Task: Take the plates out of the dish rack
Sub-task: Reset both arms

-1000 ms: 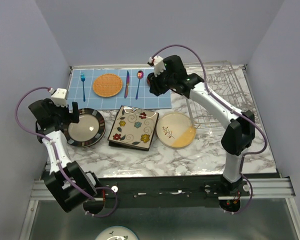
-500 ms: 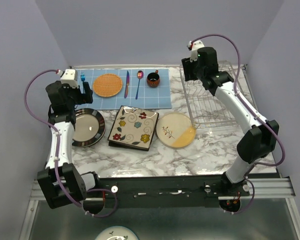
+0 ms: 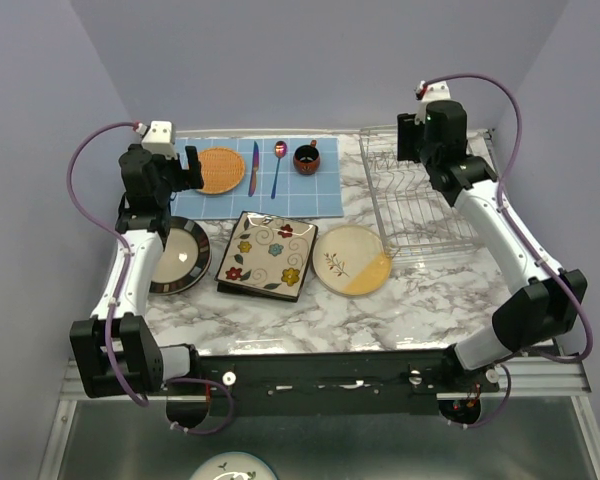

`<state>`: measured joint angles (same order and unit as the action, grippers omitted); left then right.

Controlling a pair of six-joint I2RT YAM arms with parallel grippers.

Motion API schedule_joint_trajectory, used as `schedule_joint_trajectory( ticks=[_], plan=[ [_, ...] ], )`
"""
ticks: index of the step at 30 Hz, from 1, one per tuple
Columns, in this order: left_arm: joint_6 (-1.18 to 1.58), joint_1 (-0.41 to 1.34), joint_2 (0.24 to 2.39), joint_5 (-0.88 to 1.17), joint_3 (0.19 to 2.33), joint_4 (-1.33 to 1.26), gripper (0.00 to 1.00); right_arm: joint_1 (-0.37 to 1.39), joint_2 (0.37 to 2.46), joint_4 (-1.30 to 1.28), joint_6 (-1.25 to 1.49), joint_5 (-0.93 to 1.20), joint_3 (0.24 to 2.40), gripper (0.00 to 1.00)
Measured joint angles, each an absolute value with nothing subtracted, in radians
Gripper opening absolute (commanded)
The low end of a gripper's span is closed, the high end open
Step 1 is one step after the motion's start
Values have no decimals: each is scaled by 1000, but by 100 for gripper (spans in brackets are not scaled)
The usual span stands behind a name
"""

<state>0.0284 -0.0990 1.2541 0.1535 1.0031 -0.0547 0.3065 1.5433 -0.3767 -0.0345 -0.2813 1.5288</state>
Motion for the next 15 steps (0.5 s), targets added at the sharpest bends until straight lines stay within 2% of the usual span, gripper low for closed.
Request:
schedule_joint_trajectory(
  ticks=[9, 15],
  plan=[
    [31, -47, 1298, 109, 999, -96, 99, 305, 1502, -307, -35, -392, 1476, 73],
    [26, -35, 1298, 84, 984, -122, 99, 301, 1526, -274, -46, -447, 1472, 83]
  ],
)
